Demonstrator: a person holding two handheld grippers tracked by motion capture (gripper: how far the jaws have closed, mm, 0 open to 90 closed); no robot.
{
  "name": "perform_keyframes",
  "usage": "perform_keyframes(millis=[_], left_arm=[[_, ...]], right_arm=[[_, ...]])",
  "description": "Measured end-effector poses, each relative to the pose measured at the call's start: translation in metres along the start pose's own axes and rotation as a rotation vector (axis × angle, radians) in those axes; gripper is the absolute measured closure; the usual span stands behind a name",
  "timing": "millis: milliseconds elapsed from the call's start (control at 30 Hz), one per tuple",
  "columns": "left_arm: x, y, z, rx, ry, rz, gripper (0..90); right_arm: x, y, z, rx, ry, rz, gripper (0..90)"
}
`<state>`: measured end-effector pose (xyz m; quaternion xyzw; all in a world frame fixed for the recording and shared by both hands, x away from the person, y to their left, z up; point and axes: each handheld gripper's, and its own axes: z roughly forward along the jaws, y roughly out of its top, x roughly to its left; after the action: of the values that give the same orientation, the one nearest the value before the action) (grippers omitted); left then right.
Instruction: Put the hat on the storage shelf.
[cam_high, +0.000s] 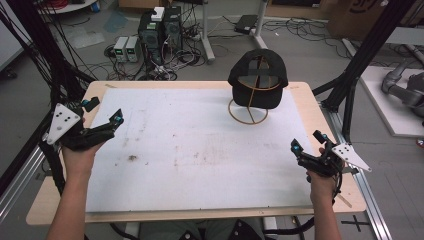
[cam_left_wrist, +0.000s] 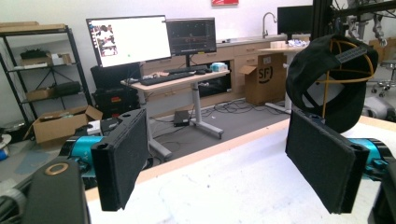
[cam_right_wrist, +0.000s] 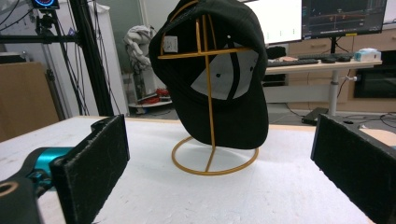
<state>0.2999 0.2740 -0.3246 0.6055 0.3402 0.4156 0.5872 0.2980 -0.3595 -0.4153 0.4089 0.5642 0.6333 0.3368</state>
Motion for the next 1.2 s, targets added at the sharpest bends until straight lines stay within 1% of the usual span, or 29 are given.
perform_keyframes(millis=[300, 500, 633, 800, 1200], left_arm=[[0.006, -0.023, -0.016, 0.013, 0.031, -0.032, 21.4], [0.008, -0.035, -0.020, 0.011, 0.044, -0.040, 21.3], [0.009, -0.040, -0.024, -0.007, 0.045, -0.039, 21.2], [0.009, -0.050, -0.028, -0.018, 0.051, -0.060, 21.2], [0.009, -0.065, -0.030, -0.001, 0.054, -0.066, 21.0]], right_arm=[[0.001, 0.000, 0.001, 0.002, -0.001, -0.005, 3.8], [0.001, 0.000, 0.001, 0.003, 0.000, -0.003, 3.8], [0.001, 0.000, 0.001, 0.007, 0.001, -0.004, 3.7], [0.001, 0.000, 0.002, 0.003, -0.001, -0.011, 3.7], [-0.001, 0.000, 0.002, -0.007, -0.016, -0.022, 3.7]])
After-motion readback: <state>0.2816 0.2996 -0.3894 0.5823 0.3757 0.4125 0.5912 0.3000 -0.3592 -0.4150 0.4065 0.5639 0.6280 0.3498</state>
